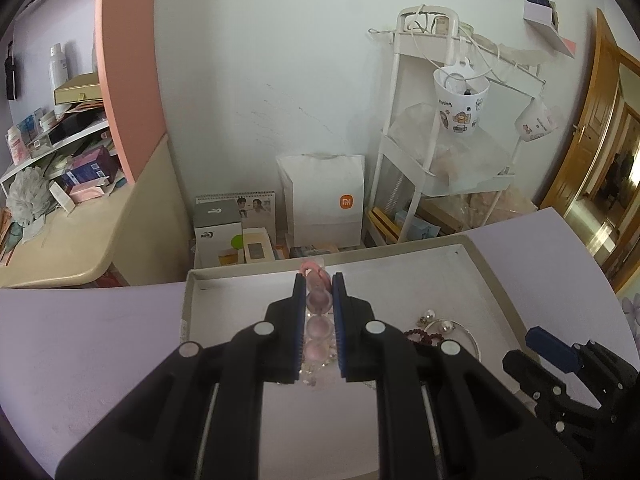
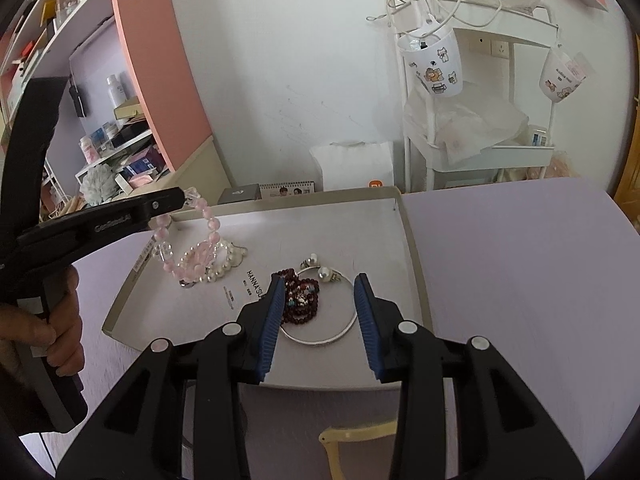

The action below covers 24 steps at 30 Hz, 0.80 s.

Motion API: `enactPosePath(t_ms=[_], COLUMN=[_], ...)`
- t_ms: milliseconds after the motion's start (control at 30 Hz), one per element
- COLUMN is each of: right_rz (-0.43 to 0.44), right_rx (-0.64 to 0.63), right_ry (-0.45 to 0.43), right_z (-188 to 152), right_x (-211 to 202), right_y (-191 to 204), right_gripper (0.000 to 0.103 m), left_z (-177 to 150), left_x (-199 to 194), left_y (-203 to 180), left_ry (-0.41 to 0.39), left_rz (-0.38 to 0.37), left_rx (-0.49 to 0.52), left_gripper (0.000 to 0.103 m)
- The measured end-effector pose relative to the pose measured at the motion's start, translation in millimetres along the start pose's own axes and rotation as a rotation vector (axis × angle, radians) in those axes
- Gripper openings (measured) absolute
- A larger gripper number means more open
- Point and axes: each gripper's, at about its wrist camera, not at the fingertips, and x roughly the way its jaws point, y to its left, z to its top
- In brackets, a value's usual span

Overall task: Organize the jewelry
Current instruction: 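Open both tools to release the necklace and pink bracelet in the tray, then withdraw both open tools from the tray toward the cuff and watch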

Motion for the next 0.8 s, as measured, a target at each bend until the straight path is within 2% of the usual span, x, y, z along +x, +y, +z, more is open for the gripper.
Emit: enactPosePath(t_ms=[167,200,300,567,800], right_rz=[0.001,0.001,0.0,0.001,0.001], right_rx=[-0.001,-0.001,0.002,0.01,0.009], right_ry=[0.0,-0.001,-0.005,-0.015,-0.037], right_z=[-1.6,-1.8,-3.4,-9.0,-19.5], right_x=[-1.7,-2.2,-5.1,-19.4,-45.5], right_y=[1.4,1.7,1.7,2.6,4.9], right_gripper=[0.038,0.038,0.038,0.041,0.046], left_z=[-1.5,-1.4,-0.4,-3.5,-15.3], left_x=[1.7,0.6,-4.1,-38.5,-85.2], left_y=[-5.3,-5.3,-3.3,21.2,38.3], left_ry=[0.007,0.0,-0.02,-0.066,-0.118], left_rz=[-0.004,0.0,0.009,0.067,0.116], left_rx=[0.011,0.011,0.006,-0.029,-0.064], left_gripper=[0.014,0.017,0.036,0.042,0.054])
